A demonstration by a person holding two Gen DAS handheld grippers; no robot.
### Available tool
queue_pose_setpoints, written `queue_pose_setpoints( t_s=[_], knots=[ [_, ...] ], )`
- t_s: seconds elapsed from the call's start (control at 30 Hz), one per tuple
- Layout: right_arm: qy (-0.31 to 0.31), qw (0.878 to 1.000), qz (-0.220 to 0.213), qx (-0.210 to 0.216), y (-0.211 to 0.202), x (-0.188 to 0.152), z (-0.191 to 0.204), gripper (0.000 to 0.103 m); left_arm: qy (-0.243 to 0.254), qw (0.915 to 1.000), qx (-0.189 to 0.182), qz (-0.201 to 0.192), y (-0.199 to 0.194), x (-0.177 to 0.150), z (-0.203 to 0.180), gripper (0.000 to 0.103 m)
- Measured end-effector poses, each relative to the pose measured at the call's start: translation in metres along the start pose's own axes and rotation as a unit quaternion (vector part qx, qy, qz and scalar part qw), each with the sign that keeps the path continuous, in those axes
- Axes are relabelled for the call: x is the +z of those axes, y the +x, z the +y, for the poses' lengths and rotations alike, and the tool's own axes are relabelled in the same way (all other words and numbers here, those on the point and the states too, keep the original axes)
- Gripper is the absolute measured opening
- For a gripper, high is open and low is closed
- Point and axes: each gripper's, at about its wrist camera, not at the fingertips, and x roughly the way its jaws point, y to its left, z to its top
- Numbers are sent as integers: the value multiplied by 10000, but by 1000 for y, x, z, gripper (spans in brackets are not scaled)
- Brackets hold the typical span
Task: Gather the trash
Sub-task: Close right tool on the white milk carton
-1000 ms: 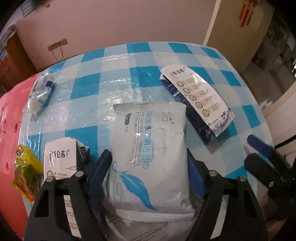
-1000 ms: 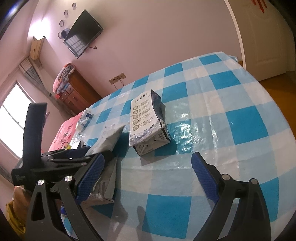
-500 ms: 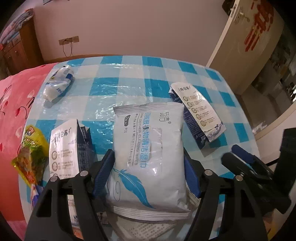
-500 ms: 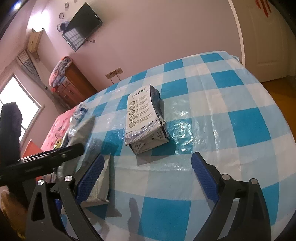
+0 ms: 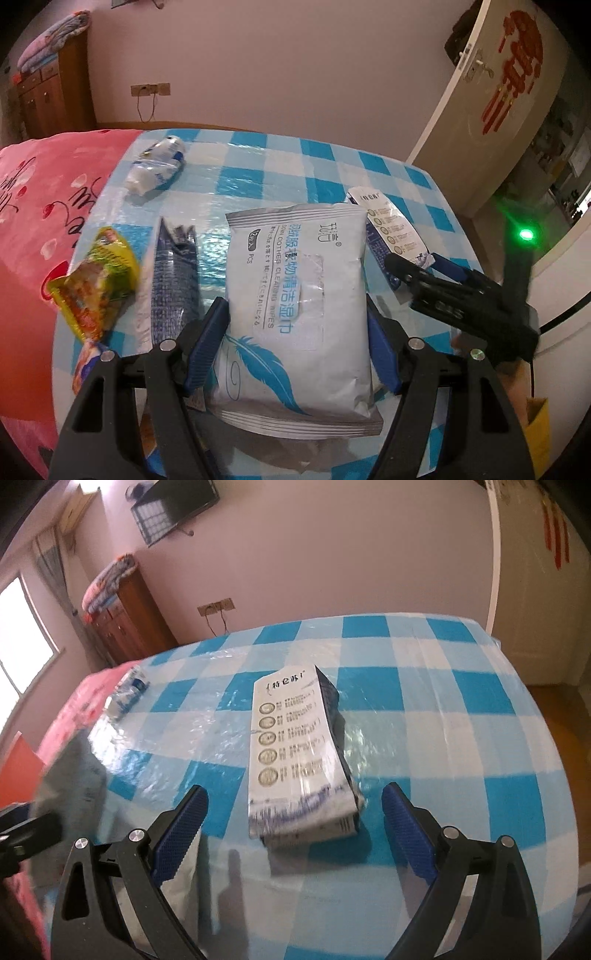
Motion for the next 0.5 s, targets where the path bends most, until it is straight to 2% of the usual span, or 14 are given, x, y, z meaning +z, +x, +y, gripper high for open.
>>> queue_pose_setpoints(
  t_s=[0.1,0.17,0.3,0.5],
  knots=[
    [-54,9999,43,-79,9,3,2,93,-1,10000,23,-64,-7,-3,4,71],
    [-106,9998,72,-156,12,4,4,83,36,9999,68,-115,-13,-4,6,71],
    [-213,9992,101,-313,18,6,5,79,53,9998,81,-168,-19,-7,10,71],
    [-404,9976,78,-562,18,4,6,63,52,9998,-18,-195,-24,-10,11,71]
  ],
)
